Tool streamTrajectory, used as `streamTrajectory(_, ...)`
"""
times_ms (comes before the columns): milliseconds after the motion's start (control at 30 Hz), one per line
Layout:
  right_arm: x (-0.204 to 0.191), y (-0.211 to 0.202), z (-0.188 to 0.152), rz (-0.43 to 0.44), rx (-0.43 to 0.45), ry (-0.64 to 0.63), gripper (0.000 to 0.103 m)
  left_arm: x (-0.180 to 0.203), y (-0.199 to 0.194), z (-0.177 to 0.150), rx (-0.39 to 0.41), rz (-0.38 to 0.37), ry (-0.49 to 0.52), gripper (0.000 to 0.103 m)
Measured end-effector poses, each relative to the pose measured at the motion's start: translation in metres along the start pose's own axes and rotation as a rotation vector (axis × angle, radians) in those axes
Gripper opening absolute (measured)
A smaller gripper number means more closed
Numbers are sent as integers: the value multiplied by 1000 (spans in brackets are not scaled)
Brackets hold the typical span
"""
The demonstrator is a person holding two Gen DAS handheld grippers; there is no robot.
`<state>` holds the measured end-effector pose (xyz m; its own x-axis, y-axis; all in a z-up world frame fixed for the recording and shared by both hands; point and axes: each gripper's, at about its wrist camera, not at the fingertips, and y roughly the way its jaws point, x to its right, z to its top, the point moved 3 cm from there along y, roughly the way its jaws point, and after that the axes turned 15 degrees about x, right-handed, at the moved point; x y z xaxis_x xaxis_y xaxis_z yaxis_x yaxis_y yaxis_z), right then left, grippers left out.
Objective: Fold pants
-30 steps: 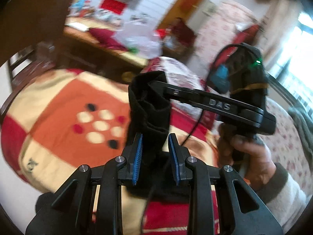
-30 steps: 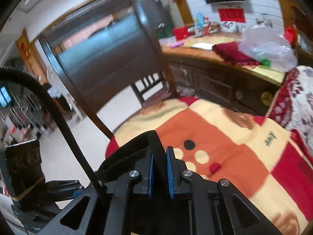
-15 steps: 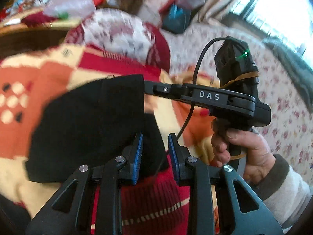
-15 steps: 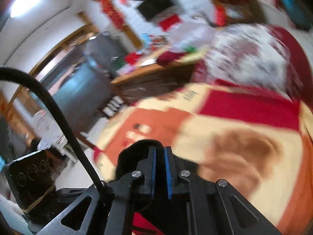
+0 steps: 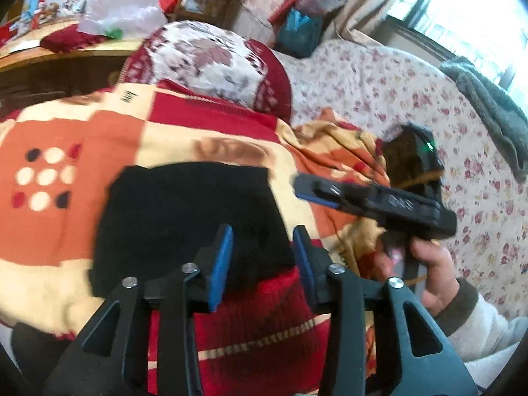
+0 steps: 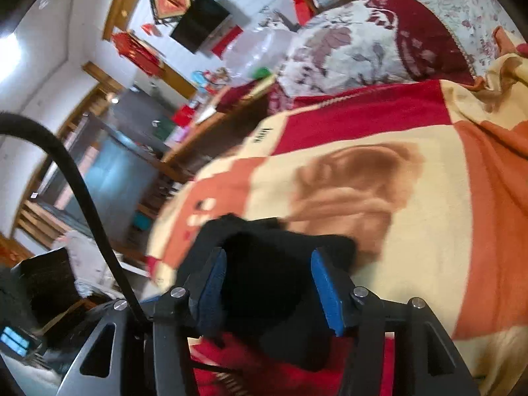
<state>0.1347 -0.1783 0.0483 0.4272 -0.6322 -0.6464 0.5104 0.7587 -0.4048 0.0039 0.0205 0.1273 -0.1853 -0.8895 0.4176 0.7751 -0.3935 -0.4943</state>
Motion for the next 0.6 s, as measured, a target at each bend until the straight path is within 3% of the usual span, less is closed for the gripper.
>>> streamTrajectory(133, -14, 7, -12, 37, -33, 26, 54, -24, -9, 5, 36, 90, 21, 39)
streamTrajectory(333, -15, 35, -29, 34, -80, 64, 55, -59, 8, -10, 3, 192, -1, 39)
streamTrajectory(433, -11, 48, -36, 18, -99, 81, 55, -66, 19, -20, -25, 193, -28, 39)
streamTrajectory(533, -14, 57, -45, 74, -121, 123, 55, -66, 26, -25, -28, 195, -22, 39)
streamTrajectory(567, -17, 60, -49, 83, -118, 120, 52, -65, 27, -26, -27, 197, -16, 40)
streamTrajectory(600, -19, 63, -52, 74, -115, 103, 36, -64, 28, -26, -28, 197, -15, 41)
